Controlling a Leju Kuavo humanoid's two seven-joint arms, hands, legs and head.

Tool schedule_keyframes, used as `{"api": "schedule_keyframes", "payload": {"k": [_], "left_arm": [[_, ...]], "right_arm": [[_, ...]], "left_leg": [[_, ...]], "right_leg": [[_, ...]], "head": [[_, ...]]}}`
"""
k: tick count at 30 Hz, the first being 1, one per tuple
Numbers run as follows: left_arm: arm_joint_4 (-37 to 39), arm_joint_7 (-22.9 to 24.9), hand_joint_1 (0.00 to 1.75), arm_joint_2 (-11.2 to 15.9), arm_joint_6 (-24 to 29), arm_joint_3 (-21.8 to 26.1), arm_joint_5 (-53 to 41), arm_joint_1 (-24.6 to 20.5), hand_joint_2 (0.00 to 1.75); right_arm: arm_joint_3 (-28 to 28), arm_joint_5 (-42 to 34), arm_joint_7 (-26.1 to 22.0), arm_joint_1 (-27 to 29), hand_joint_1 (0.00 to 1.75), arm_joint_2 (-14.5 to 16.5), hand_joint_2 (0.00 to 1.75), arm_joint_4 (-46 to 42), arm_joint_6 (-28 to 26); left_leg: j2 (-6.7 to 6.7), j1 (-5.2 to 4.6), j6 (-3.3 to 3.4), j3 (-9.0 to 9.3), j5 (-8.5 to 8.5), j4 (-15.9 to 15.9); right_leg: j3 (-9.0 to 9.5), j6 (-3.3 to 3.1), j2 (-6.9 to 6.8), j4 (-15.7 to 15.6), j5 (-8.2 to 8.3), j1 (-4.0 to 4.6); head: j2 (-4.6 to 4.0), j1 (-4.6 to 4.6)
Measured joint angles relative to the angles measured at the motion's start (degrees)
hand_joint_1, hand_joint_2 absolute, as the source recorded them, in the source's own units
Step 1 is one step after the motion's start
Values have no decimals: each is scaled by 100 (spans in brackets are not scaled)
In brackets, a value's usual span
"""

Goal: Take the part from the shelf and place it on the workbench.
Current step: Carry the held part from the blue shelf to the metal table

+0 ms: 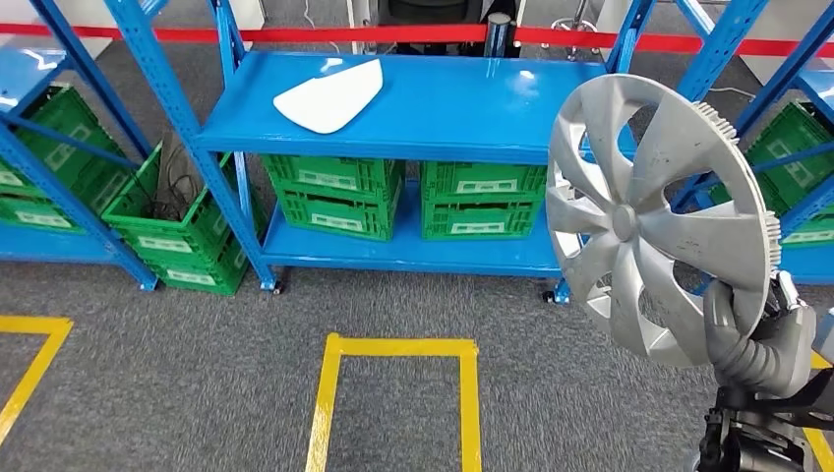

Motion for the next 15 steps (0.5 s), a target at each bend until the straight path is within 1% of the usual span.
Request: {"api": "schedule_keyframes", "payload": {"k": [1, 2, 3, 4, 5, 6, 7, 8, 9, 10, 11, 13, 14, 15], "left_arm": [[0, -22, 0, 23, 14, 28, 13, -1, 0], [0, -16, 0, 51, 21, 49, 6, -1, 0], [0, 12, 0, 75, 25, 60, -9, -1, 0], [0, 60, 0, 96, 25, 66, -30, -2, 0], [0, 123, 0, 110, 21, 69, -58, -1, 0], [-1, 195, 0, 115, 13, 72, -98, -1, 0], [-2, 268, 0, 113, -7, 73, -155, 0, 0], [-4, 329, 0, 105, -31, 72, -226, -1, 0], [-7, 374, 0, 86, -61, 66, -310, -5, 0], [-10, 398, 0, 64, -88, 56, -400, -8, 0], [-12, 409, 0, 38, -107, 41, -488, -12, 0], [-16, 410, 0, -9, -130, 3, -643, -12, 0], [-18, 410, 0, -31, -139, -19, -694, -11, 0], [-20, 409, 0, -50, -145, -43, -732, -11, 0]], "right_arm": [[-6, 36, -12, 18, 175, 1, 175, 2, -3], [-13, 75, -20, 26, 175, 2, 175, 4, -8], [-17, 110, -25, 31, 175, 3, 175, 6, -11], [-20, 135, -26, 39, 175, 4, 175, 7, -13], [-22, 156, -27, 44, 175, 7, 175, 9, -13], [-22, 170, -28, 46, 175, 10, 175, 13, -10], [-21, 183, -28, 40, 175, 16, 175, 18, -6], [-18, 196, -30, 23, 175, 26, 175, 27, -1], [-13, 211, -33, -3, 175, 34, 175, 34, 3], [-7, 224, -35, -33, 175, 44, 175, 43, 8], [2, 238, -38, -62, 175, 52, 175, 52, 11], [22, 257, -40, -111, 175, 66, 175, 71, 19], [37, 262, -40, -136, 175, 73, 175, 83, 23], [50, 263, -39, -160, 175, 82, 175, 95, 27]], "left_leg": [[8, 2, 25, -35, 49, 7], [11, -1, 40, -106, 96, 23], [15, -5, 44, -185, 139, 48], [17, -9, 39, -268, 174, 79], [18, -10, 33, -347, 199, 118], [17, -7, 25, -418, 215, 162], [16, -5, 16, -479, 223, 212], [15, -11, -2, -540, 231, 258], [13, -19, -28, -591, 245, 299], [10, -27, -63, -629, 267, 328], [8, -34, -102, -656, 296, 339], [-1, -28, -170, -677, 324, 350], [-3, -24, -197, -720, 254, 410], [-7, -18, -221, -798, 109, 571]], "right_leg": [[-116, 17, 4, 328, -273, -8], [-227, 32, 4, 734, -541, -13], [-308, 46, 4, 1110, -724, -18], [-326, 56, 4, 1354, -793, -22], [-250, 63, 4, 1382, -748, -26], [-65, 67, 3, 1173, -623, -33], [189, 68, 2, 785, -505, -42], [464, 66, 6, 396, -445, -39], [664, 52, 13, 80, -422, -32], [772, 33, 17, -100, -440, -21], [804, 9, 22, -136, -454, -4], [766, -70, 13, -171, -405, -12], [749, -119, 5, -188, -374, -18], [725, -173, -2, -206, -339, -24]], "head": [[0, 30], [0, 61], [0, 81], [0, 90], [0, 98], [0, 108], [0, 122], [0, 144], [0, 163], [0, 176], [0, 184], [0, 183], [0, 177], [0, 156]]}}
